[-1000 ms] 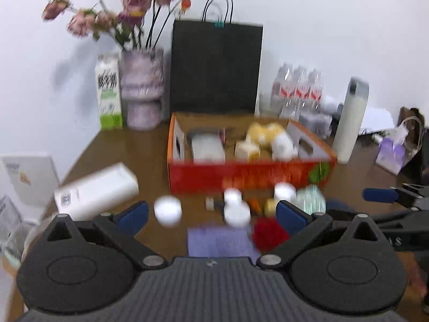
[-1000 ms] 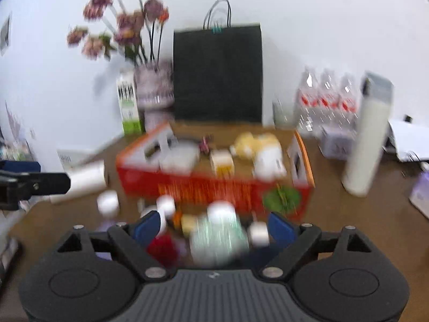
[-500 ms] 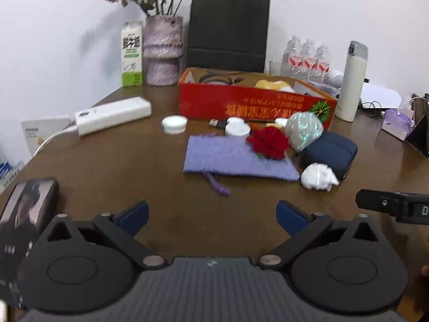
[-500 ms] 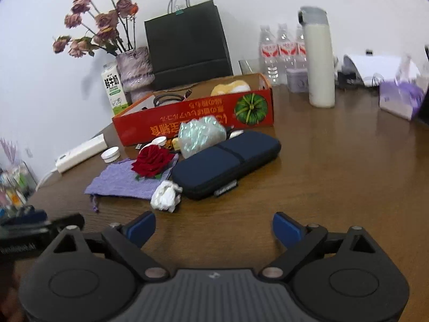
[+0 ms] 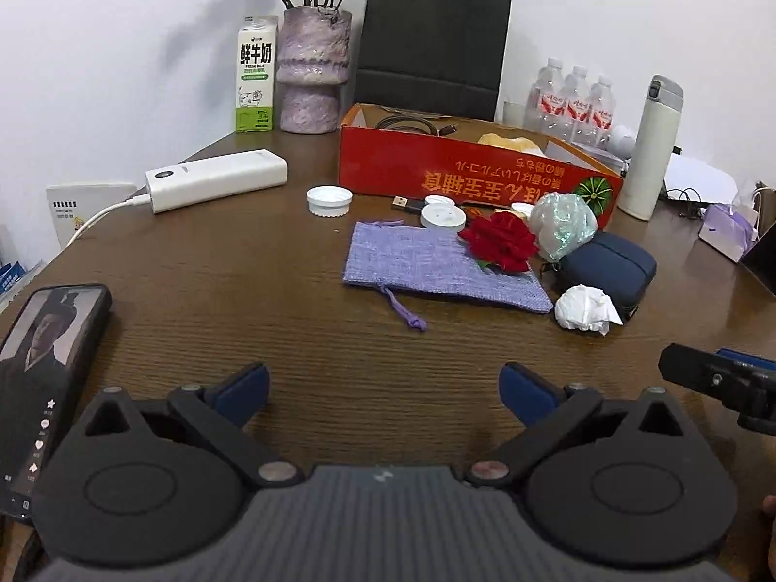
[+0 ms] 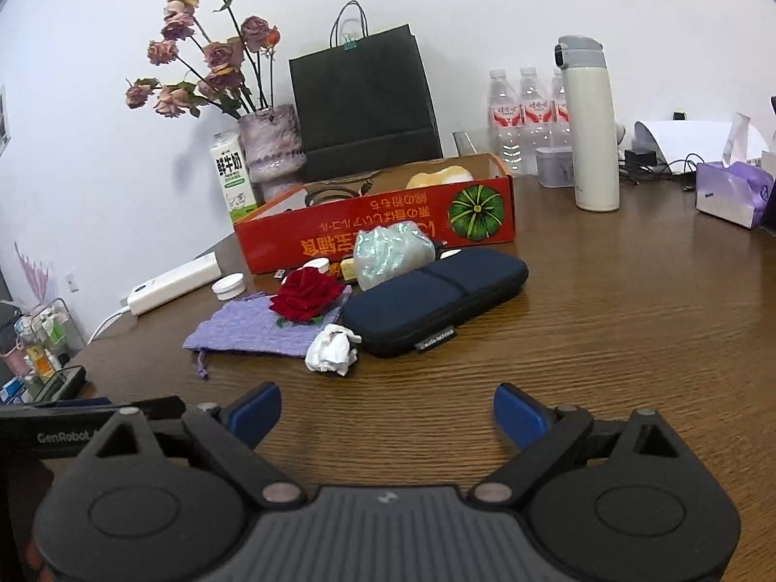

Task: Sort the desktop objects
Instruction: 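Grasp the navy pouch with right tool while left tool grasps the red rose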

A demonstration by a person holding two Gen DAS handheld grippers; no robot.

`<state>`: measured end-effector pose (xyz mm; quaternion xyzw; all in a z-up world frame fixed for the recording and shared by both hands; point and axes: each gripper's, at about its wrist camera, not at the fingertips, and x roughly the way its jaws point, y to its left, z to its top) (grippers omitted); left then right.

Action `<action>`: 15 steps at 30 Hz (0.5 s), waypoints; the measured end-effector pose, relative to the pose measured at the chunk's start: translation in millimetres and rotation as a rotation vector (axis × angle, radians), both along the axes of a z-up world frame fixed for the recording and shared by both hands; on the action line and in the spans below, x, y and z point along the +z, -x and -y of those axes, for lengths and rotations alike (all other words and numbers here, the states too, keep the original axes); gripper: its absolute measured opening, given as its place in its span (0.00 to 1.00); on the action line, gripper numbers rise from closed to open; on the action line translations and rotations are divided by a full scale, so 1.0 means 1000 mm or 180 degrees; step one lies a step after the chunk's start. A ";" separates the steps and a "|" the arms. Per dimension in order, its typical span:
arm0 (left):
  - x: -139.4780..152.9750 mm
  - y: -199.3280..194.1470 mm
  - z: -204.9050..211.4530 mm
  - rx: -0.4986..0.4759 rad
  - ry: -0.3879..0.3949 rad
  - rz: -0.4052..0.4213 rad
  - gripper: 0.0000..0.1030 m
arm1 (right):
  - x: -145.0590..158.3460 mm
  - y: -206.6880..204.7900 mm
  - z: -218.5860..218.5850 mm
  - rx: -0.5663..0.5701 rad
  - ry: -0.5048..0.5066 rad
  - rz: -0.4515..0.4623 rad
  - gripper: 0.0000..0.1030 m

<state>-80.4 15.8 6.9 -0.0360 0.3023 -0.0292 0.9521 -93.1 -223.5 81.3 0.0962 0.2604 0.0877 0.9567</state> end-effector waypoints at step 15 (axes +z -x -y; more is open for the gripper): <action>0.016 -0.020 0.015 -0.0206 -0.0223 0.0217 1.00 | 0.014 -0.028 0.026 0.0071 -0.0499 -0.0151 0.92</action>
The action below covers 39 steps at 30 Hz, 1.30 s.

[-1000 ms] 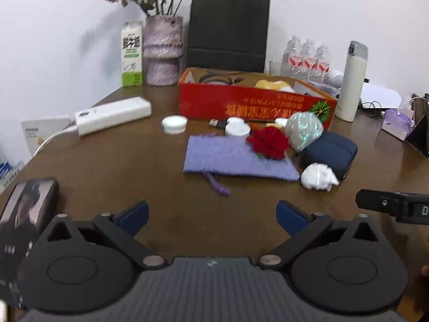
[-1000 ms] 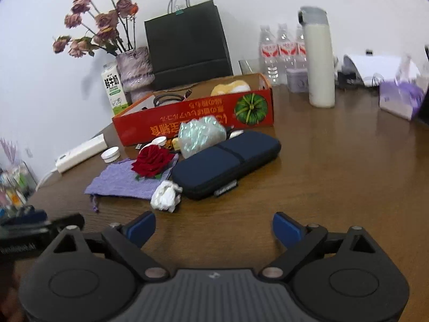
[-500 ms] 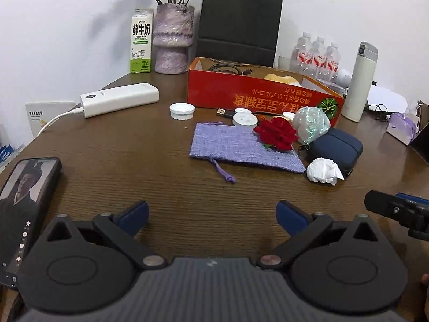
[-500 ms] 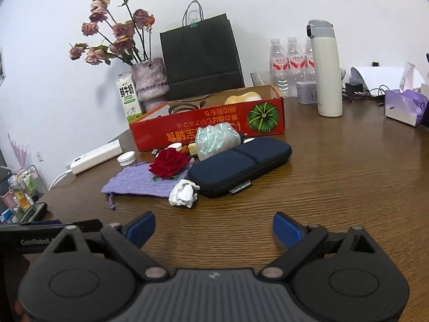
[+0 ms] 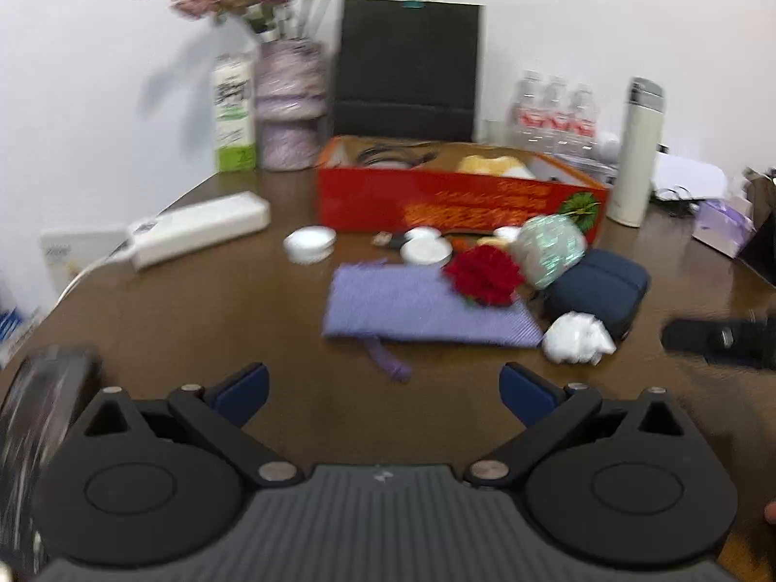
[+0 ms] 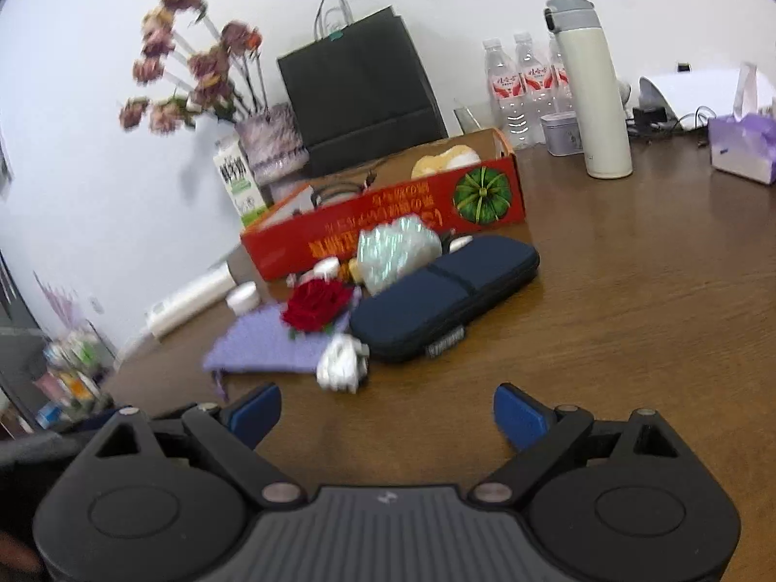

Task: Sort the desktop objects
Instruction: 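Grasp the navy pouch with right tool while left tool grasps the red rose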

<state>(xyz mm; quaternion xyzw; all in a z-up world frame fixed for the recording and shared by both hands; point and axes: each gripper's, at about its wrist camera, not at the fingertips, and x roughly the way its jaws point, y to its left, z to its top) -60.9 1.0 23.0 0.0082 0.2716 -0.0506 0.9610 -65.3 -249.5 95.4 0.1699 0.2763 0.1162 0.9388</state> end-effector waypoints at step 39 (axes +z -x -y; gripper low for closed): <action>0.004 0.029 0.008 -0.0845 0.0022 -0.0486 0.41 | 0.019 0.008 0.037 0.0250 0.1200 -0.0396 0.92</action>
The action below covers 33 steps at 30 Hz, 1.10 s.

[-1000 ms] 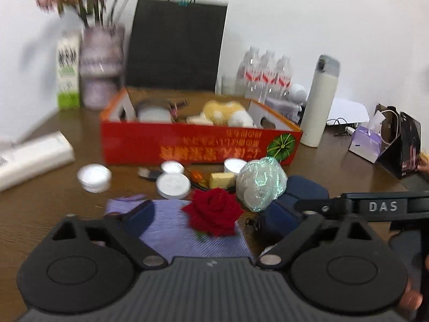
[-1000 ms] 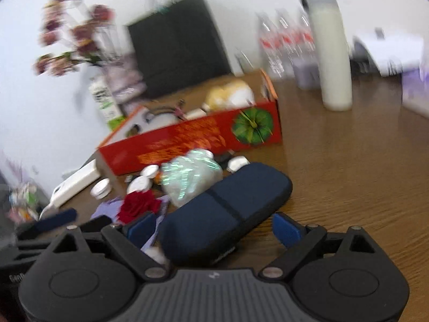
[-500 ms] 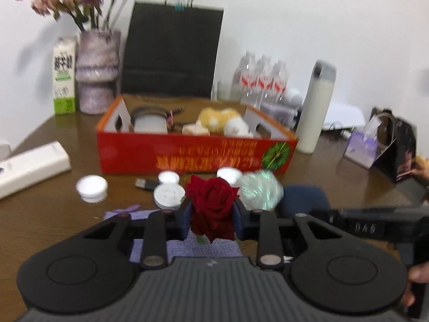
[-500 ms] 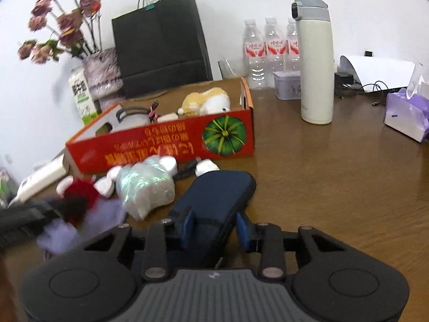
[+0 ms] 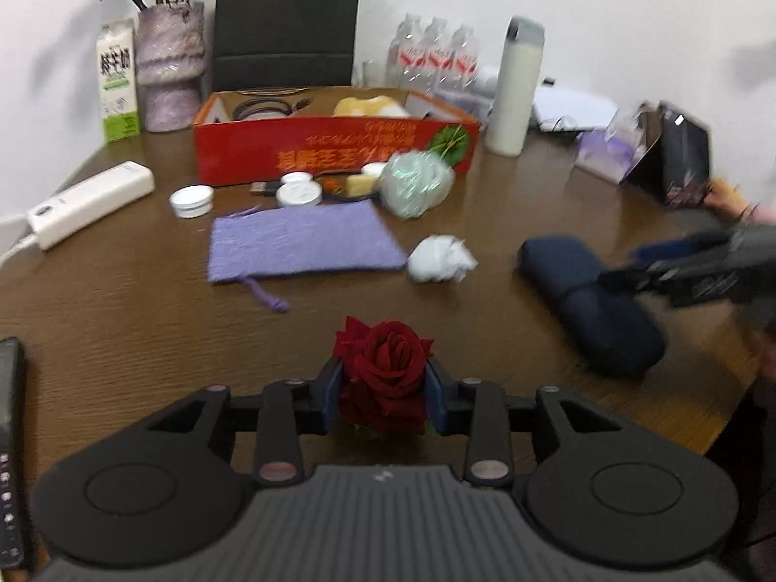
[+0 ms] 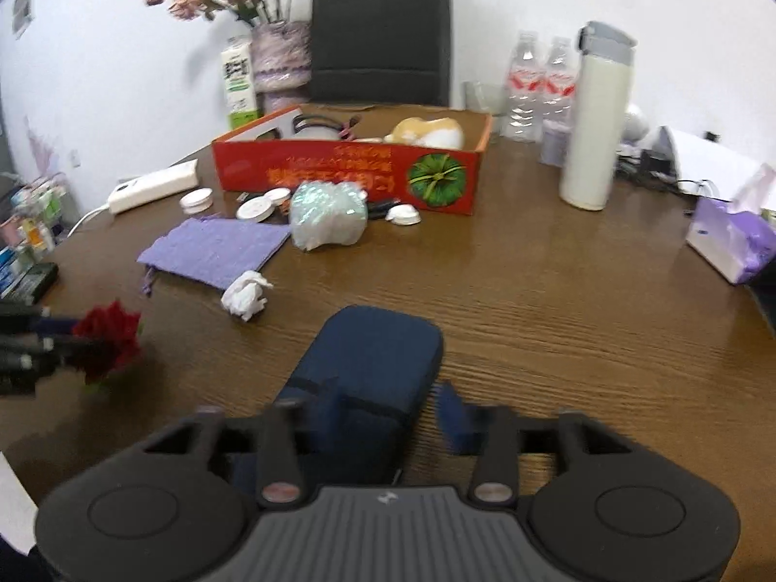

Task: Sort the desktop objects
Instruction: 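Grasp the navy pouch with right tool while left tool grasps the red rose, then carry pouch and rose into the red box and open both tools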

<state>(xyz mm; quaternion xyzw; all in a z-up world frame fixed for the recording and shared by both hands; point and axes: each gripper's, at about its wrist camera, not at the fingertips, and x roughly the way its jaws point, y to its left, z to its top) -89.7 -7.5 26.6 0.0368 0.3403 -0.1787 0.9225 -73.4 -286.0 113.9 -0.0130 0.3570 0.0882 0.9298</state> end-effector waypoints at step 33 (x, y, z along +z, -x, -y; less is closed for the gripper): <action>0.102 -0.120 -0.024 0.0044 0.0543 0.0583 0.32 | 0.084 -0.083 -0.040 0.0051 -0.0269 0.0786 0.55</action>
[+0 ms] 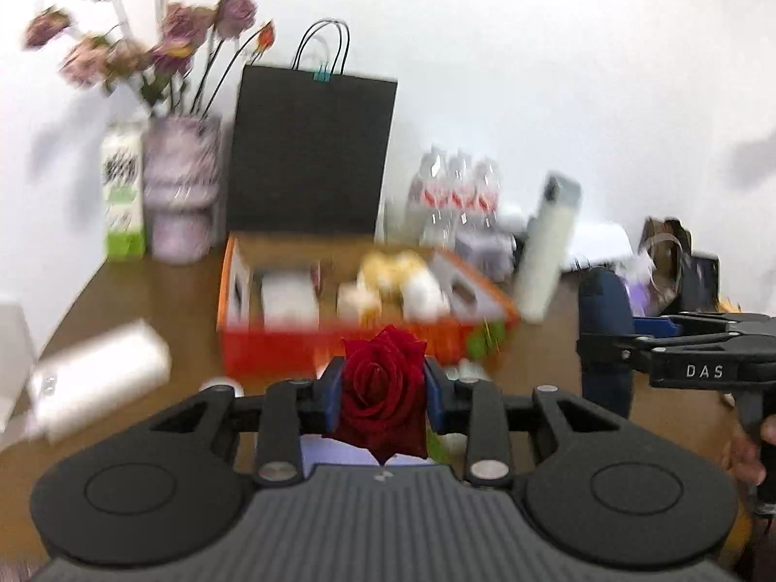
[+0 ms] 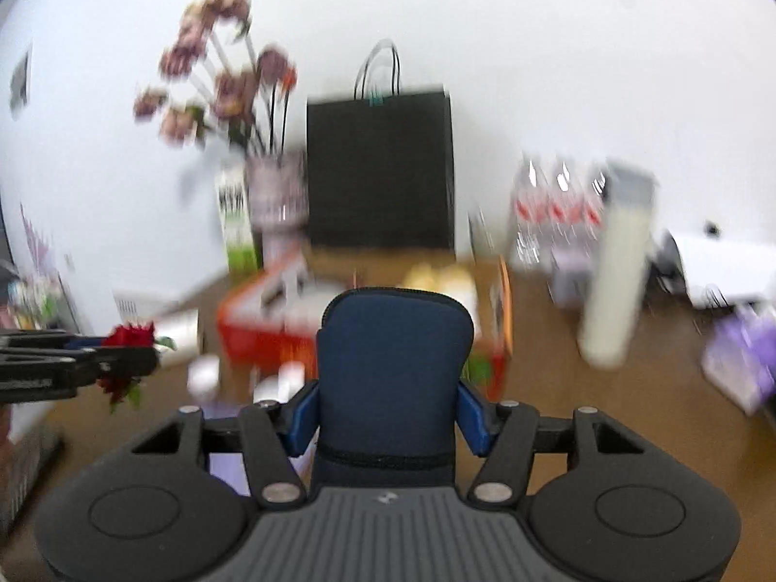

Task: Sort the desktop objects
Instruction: 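Carry pouch and rose into the red box and open both tools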

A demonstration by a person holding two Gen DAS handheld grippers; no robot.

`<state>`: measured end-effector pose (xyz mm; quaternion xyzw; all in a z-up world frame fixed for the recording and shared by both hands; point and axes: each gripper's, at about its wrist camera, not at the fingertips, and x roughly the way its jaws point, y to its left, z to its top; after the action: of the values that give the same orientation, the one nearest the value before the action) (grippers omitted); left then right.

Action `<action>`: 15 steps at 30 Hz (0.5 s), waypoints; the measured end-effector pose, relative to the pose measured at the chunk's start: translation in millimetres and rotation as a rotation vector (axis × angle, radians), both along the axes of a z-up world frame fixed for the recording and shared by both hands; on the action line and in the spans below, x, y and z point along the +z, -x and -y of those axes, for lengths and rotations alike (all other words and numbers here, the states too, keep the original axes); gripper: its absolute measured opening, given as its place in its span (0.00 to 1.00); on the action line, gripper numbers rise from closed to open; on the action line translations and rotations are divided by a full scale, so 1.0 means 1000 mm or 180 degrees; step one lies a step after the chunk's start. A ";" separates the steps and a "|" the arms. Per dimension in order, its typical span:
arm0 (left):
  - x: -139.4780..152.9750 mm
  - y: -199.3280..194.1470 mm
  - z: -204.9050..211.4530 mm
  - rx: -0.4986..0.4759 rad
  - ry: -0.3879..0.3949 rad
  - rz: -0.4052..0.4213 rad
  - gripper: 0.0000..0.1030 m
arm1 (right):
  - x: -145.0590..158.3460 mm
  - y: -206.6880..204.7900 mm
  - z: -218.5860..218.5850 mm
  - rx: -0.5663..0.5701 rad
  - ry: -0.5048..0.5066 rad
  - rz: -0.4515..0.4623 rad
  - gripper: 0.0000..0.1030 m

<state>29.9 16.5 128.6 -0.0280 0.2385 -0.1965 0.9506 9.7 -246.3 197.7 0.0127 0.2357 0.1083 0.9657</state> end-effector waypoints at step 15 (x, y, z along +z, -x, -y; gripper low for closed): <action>-0.069 -0.261 0.069 0.0509 -0.0612 -0.0870 0.37 | -0.061 -0.326 -0.055 -0.0158 0.0513 -0.1566 0.53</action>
<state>291.1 -52.6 59.1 0.0177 0.3801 -0.0910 0.9203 335.7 -191.2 137.1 -0.0326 0.4709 0.0591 0.8796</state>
